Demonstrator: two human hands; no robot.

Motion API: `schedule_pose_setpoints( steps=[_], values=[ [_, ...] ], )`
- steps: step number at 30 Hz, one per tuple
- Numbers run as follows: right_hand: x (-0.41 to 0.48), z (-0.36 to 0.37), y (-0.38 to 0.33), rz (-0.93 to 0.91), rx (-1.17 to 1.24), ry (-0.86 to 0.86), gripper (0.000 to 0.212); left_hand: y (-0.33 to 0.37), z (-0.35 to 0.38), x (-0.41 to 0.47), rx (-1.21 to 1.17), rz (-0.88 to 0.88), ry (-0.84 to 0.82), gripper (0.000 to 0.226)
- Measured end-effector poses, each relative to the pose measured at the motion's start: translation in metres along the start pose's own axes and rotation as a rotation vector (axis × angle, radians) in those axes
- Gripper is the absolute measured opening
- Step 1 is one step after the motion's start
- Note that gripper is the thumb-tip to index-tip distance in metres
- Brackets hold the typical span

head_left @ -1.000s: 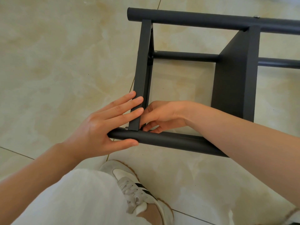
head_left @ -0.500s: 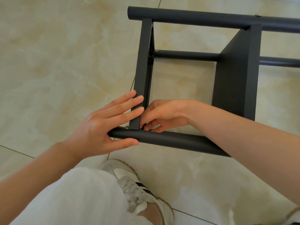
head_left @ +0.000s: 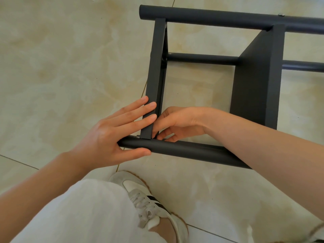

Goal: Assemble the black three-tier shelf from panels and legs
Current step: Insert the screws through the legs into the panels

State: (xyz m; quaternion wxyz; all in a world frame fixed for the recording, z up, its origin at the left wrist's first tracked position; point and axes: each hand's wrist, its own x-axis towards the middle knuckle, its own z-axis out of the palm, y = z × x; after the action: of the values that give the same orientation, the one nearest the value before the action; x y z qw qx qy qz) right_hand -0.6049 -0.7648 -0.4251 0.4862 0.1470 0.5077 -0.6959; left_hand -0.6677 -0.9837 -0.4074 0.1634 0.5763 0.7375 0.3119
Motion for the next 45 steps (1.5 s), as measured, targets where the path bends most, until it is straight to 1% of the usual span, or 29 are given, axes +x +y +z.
schedule_pose_setpoints(
  steps=[2,4,10,12,15,17,22,26,34,37,42,45],
  values=[
    [0.0011,0.0008,0.0,-0.005,0.029,0.011,0.025,0.0002,-0.0002,-0.0001,0.002,0.0,0.003,0.068],
    [0.0026,0.003,-0.0002,-0.015,0.045,0.028,0.02,0.0002,-0.0004,-0.0001,0.004,0.004,0.003,0.068],
    [0.0002,0.0053,0.0005,0.006,-0.082,0.058,0.017,-0.0007,0.0001,-0.0005,0.003,0.009,0.003,0.067],
    [-0.0015,0.0038,0.0003,0.003,-0.061,0.055,0.019,-0.0008,0.0008,-0.0009,0.003,0.008,0.005,0.066],
    [-0.001,0.0028,0.0018,-0.036,0.025,0.029,0.012,-0.0009,0.001,-0.0012,0.006,0.006,0.007,0.066],
    [0.0007,0.0036,0.0028,-0.051,0.026,0.032,0.013,-0.0009,0.0008,-0.001,0.008,0.009,0.009,0.066],
    [0.0007,0.003,0.0029,-0.02,-0.066,0.065,0.017,0.0003,0.0001,-0.0003,0.006,-0.001,0.001,0.067],
    [-0.0005,0.001,0.0031,-0.043,-0.007,0.012,0.013,0.001,-0.0003,-0.0003,0.003,0.0,0.004,0.066],
    [-0.0006,0.0022,0.0049,-0.05,-0.029,0.034,0.014,0.0002,0.0003,-0.0005,0.003,-0.001,0.003,0.067],
    [-0.0003,0.0032,0.0072,-0.068,0.037,0.0,0.013,0.0005,0.0004,-0.0005,0.0,0.001,0.005,0.067],
    [0.0006,0.0047,0.0066,-0.079,0.043,-0.002,0.015,0.001,0.0002,-0.0004,0.003,-0.002,0.003,0.067],
    [0.001,0.0064,0.0056,-0.065,0.006,0.019,0.023,0.0016,0.0,-0.0005,0.005,-0.006,0.0,0.067]
  ],
)
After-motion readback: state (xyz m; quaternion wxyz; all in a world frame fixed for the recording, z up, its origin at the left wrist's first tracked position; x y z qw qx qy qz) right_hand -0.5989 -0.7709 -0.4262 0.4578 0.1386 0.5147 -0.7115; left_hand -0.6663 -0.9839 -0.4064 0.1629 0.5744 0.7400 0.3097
